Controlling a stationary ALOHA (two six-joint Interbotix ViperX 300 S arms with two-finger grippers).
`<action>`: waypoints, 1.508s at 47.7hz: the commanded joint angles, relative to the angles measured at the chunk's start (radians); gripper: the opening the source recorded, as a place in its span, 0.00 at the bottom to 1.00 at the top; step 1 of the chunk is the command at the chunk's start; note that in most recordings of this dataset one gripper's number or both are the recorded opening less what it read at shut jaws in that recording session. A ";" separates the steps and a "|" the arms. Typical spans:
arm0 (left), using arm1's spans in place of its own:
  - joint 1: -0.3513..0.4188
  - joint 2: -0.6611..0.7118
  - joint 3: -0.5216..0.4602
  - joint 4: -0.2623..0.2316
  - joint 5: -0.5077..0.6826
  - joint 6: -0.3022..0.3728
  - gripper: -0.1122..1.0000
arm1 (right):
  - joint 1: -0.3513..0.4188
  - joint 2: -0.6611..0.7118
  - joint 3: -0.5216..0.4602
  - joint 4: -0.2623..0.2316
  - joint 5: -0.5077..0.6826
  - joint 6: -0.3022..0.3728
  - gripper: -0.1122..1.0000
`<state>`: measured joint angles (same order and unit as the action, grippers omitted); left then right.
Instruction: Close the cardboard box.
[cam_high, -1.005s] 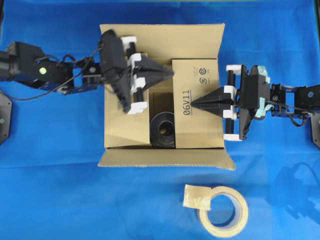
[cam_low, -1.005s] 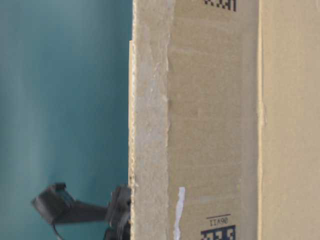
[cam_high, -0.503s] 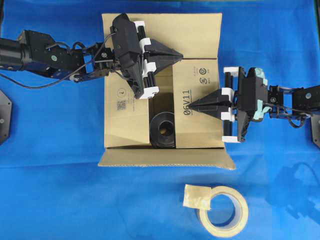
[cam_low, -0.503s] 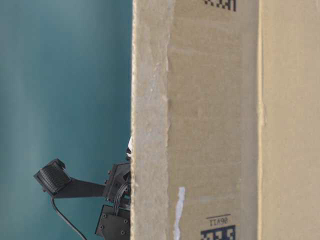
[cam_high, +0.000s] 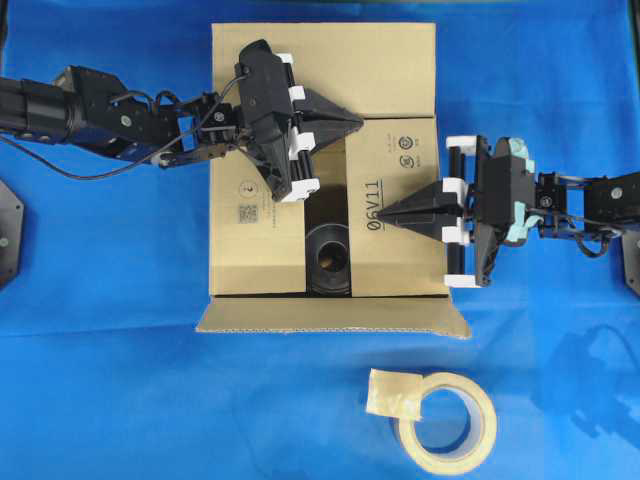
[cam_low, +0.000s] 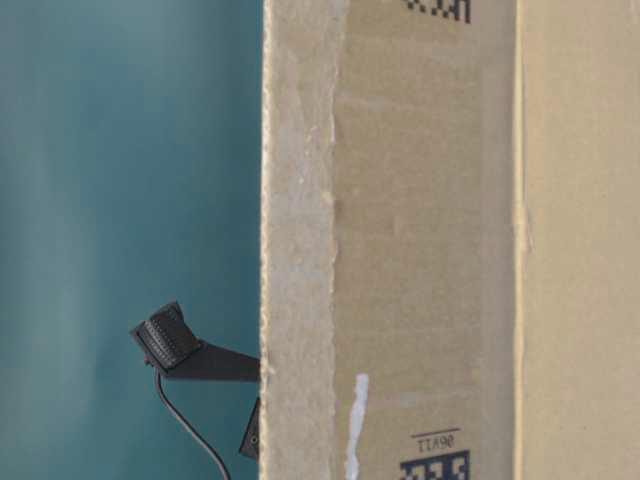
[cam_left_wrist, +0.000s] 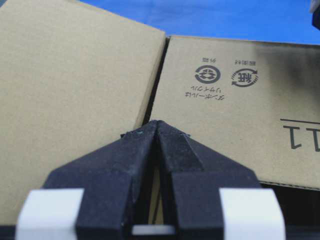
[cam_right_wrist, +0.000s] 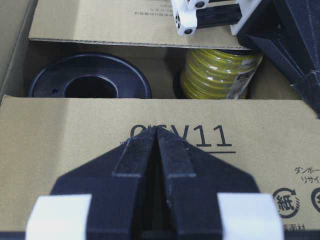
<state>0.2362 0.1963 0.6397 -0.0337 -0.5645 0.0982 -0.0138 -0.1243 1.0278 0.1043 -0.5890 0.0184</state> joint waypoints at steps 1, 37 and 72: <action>0.015 -0.011 -0.006 -0.002 -0.005 0.000 0.10 | 0.002 -0.006 -0.017 0.002 -0.005 0.002 0.10; 0.015 -0.009 -0.008 0.000 -0.006 -0.002 0.10 | 0.046 -0.143 -0.028 0.002 0.092 0.002 0.10; 0.015 -0.009 -0.009 0.000 -0.005 -0.005 0.10 | 0.456 -0.334 -0.011 -0.074 0.138 -0.023 0.10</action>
<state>0.2393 0.1979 0.6412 -0.0322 -0.5660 0.0951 0.4203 -0.4847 1.0370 0.0383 -0.4357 -0.0046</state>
